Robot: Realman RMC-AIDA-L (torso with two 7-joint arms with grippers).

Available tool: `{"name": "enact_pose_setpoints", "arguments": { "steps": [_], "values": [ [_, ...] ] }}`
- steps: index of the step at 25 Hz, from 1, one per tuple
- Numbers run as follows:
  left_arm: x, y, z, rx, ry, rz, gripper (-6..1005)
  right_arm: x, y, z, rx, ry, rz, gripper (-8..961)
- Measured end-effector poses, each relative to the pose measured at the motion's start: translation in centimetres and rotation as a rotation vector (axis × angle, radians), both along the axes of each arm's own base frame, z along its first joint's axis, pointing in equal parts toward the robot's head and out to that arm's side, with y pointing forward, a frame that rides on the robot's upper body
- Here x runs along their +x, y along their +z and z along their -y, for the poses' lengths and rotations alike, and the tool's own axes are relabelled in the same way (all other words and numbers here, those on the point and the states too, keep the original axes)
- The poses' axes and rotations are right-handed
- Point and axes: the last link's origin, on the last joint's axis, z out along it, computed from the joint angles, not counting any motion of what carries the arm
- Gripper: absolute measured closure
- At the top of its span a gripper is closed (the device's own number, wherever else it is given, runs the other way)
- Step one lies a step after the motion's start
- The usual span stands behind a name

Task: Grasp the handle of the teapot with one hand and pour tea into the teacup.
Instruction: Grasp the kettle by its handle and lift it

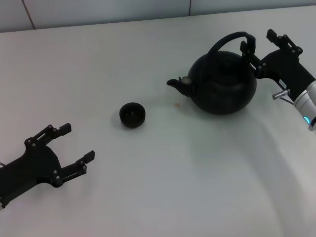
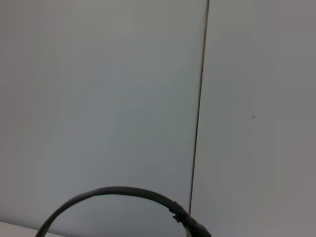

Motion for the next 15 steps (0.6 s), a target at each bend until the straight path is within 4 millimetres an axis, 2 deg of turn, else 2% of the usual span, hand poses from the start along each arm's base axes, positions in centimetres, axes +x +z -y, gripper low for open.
{"name": "enact_pose_setpoints", "arguments": {
  "steps": [6, 11, 15],
  "values": [
    [0.14, 0.02, -0.20, 0.003, -0.003, 0.002, 140, 0.07, -0.28, 0.04, -0.017, -0.003, 0.010, 251],
    [0.21, -0.04, -0.23, 0.002, -0.003, 0.005, 140, -0.09, -0.65, 0.19, -0.032, 0.004, 0.012, 437],
    [0.23, -0.08, -0.21, 0.001, -0.003, 0.007, 140, -0.11, -0.73, 0.27, -0.036, 0.007, 0.013, 513]
  ]
}}
